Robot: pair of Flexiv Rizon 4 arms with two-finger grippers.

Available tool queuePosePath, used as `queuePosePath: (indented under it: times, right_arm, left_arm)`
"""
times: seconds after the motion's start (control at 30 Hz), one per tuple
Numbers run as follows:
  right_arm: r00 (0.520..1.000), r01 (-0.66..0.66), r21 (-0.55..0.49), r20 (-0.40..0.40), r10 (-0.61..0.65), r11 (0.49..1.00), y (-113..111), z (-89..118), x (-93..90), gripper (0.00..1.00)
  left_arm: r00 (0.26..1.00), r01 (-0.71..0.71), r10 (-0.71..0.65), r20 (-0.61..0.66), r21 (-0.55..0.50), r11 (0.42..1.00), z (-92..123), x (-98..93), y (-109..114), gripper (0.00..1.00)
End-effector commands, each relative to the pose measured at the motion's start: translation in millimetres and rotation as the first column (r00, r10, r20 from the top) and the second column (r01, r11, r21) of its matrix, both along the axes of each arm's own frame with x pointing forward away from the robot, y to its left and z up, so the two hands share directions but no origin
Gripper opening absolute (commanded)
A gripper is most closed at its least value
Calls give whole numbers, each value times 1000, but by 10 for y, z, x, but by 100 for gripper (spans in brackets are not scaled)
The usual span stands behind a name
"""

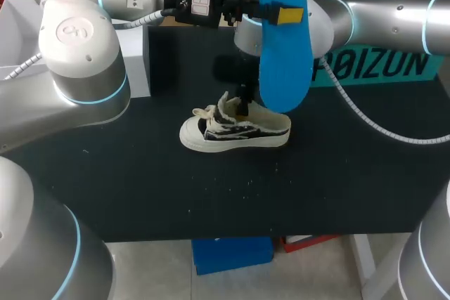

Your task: Take the shoe out of the shoebox, open the shoe tongue, remove and reinsert the insole, then place the shoe into the shoebox

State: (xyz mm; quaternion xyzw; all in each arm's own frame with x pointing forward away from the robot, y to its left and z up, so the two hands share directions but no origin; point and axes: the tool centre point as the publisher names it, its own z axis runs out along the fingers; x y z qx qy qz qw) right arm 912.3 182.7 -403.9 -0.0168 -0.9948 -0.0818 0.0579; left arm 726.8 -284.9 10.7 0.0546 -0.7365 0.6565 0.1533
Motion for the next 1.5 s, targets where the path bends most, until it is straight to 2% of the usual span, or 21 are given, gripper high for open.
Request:
queuePosePath:
  times: [0.03,0.07,0.1,0.93,1.13,1.3,1.5]
  right_arm:
    - [1000,-2,-6,-4,2,1000,47,-21,12,44]
    - [1000,-1,-10,-4,1,1000,44,-32,5,10]
    - [1000,-2,5,-11,2,1000,37,-40,4,0]
    - [1000,-2,5,-11,2,1000,37,-40,4,0]
    - [989,138,-46,-47,-140,989,-123,-53,139,0]
    - [949,295,-95,-83,-303,951,-208,49,209,0]
    - [915,391,-108,-60,-399,914,-189,234,115,0]
  left_arm:
    - [1000,-5,5,0,1,1000,-6,-12,-9,0]
    - [1000,-5,5,0,1,1000,-6,-12,-9,0]
    - [1000,-5,5,0,1,1000,-6,-12,-9,0]
    - [1000,-5,5,0,1,1000,-6,-12,-9,0]
    - [1000,-5,5,0,1,1000,-6,-12,-9,0]
    - [1000,-5,5,0,1,1000,-6,-12,-9,0]
    - [1000,-5,5,0,1,1000,-6,-12,-9,0]
